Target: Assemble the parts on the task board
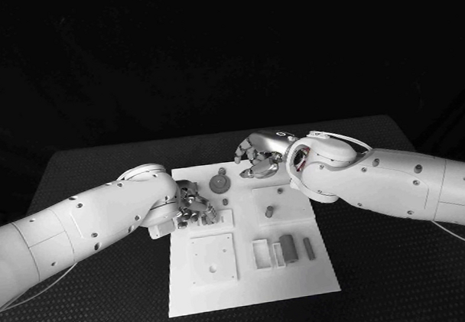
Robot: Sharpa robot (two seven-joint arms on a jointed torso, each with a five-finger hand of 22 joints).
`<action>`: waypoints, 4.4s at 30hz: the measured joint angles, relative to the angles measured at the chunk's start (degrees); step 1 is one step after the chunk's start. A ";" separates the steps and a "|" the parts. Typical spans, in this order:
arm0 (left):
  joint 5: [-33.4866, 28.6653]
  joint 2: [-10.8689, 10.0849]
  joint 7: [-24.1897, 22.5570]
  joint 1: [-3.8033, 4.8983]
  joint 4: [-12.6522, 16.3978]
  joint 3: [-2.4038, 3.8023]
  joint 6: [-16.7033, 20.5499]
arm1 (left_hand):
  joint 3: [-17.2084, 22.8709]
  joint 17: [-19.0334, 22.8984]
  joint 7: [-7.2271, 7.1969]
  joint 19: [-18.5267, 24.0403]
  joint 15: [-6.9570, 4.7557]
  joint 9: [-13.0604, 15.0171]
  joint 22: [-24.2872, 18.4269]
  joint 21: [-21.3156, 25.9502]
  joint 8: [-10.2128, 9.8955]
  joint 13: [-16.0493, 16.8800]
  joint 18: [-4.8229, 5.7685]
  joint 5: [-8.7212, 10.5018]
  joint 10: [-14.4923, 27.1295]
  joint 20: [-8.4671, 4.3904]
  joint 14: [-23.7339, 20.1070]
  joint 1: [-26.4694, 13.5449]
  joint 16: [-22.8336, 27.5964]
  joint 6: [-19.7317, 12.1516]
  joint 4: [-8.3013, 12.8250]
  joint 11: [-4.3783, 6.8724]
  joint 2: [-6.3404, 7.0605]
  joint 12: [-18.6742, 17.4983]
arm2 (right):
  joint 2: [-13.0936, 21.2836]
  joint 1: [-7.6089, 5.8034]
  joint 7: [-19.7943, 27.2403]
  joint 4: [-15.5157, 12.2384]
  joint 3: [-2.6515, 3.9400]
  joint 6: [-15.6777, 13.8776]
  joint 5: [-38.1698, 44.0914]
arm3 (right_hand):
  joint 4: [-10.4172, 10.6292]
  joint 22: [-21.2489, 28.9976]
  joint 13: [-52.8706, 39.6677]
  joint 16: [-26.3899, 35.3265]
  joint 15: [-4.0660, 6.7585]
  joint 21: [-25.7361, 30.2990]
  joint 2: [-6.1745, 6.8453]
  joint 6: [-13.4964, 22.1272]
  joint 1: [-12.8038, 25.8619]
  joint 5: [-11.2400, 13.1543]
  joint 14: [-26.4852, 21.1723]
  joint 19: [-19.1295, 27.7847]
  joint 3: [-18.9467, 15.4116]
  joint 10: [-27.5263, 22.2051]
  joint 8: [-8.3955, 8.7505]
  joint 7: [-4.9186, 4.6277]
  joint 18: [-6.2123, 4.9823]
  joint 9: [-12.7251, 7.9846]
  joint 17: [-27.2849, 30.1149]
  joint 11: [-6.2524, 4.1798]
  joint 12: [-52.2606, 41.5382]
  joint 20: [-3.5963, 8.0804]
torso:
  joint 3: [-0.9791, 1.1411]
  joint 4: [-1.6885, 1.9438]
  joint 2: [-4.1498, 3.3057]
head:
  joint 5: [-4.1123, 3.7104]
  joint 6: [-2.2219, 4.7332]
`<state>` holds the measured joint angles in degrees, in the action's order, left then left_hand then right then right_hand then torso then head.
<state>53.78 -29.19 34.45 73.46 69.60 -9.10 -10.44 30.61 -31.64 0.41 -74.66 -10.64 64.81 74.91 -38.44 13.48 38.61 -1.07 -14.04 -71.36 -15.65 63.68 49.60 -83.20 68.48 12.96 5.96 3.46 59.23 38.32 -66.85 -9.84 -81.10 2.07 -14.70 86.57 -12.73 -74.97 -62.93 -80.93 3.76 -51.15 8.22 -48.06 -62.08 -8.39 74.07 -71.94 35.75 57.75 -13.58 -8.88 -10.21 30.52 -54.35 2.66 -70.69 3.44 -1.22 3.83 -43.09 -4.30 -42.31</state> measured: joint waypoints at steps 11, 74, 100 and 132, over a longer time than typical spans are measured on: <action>-0.29 0.19 0.05 0.01 -0.28 0.00 0.00 | -1.72 -0.28 0.00 -0.01 -0.02 0.32 0.00 0.00 0.00 0.24 0.00 4.81 0.00 0.01 0.01 -2.28 0.04 0.00 -0.72 0.00 -0.81 0.00 | 0.00 0.00 -0.01 -0.04 0.00 0.02 0.00 | 0.00 0.00 0.00 0.00 0.00 0.00 0.00 0.22 0.00 0.00 0.00 0.09 0.00 0.00 0.00 -0.01 0.00 0.00 0.00 0.00 0.00 -0.09 | 0.00 0.00 0.01 | -0.02 -0.04; -2.70 -1.63 -1.63 -0.17 -0.37 0.05 2.44 | -11.74 -1.16 -0.15 0.97 -0.90 0.76 0.02 0.70 -0.67 1.31 -0.68 10.89 0.74 -0.12 -0.96 -13.58 0.45 -0.96 2.12 -0.12 0.45 -0.45 | 0.05 0.01 -0.01 0.30 -0.01 0.19 0.00 | 0.00 0.00 0.04 0.00 0.00 0.00 0.00 0.09 0.00 0.00 0.00 0.10 0.00 0.00 0.00 -0.10 0.00 0.01 -0.01 0.00 0.00 0.10 | -0.07 0.04 0.05 | -0.27 0.02; -2.88 -11.90 -4.28 -0.24 14.71 1.49 14.54 | -8.40 6.09 7.68 11.36 7.56 -16.61 -6.93 14.54 -9.72 -6.77 -0.25 11.06 10.94 6.89 -9.87 -5.34 14.88 -16.72 3.39 -8.13 -2.04 -15.15 | 0.83 0.22 0.01 0.37 -0.10 0.18 0.00 | 0.00 0.00 0.09 0.00 0.00 0.00 0.00 0.27 0.00 0.00 0.00 0.19 0.00 0.00 0.00 -0.10 0.00 -0.04 -0.06 0.00 0.00 0.00 | -0.07 0.24 0.16 | -0.14 0.32; 4.69 -10.85 -1.60 -1.52 16.83 -0.71 15.02 | -9.32 5.31 6.94 7.78 6.35 -25.21 -7.58 15.79 -8.82 -7.02 -0.31 11.05 6.66 6.14 -6.53 -14.98 15.79 -13.08 -1.14 -7.01 -2.43 -16.91 | 0.94 0.72 0.02 0.48 -0.17 0.18 0.00 | 0.00 0.00 0.08 0.00 0.00 0.00 0.00 0.08 0.00 0.00 0.00 -0.03 0.00 0.00 0.00 -0.10 0.00 -0.04 -0.08 0.00 -0.25 0.01 | -0.02 0.08 0.08 | 0.14 0.41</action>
<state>58.47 -40.03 32.85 71.94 86.42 -9.81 4.58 21.29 -26.33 7.35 -66.88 -4.30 39.60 67.33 -22.65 4.67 31.59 -1.38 -2.99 -64.70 -9.51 57.15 34.62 -67.41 55.40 11.82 -1.05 1.04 42.32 39.25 -66.12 -9.82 -80.63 1.91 -14.52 86.57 -12.73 -74.97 -62.85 -80.92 3.76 -51.15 8.22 -47.98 -62.08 -8.39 74.07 -71.97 35.75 57.75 -13.58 -8.99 -10.20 30.48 -54.43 2.66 -70.94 3.45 -1.24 3.91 -43.01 -4.16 -41.90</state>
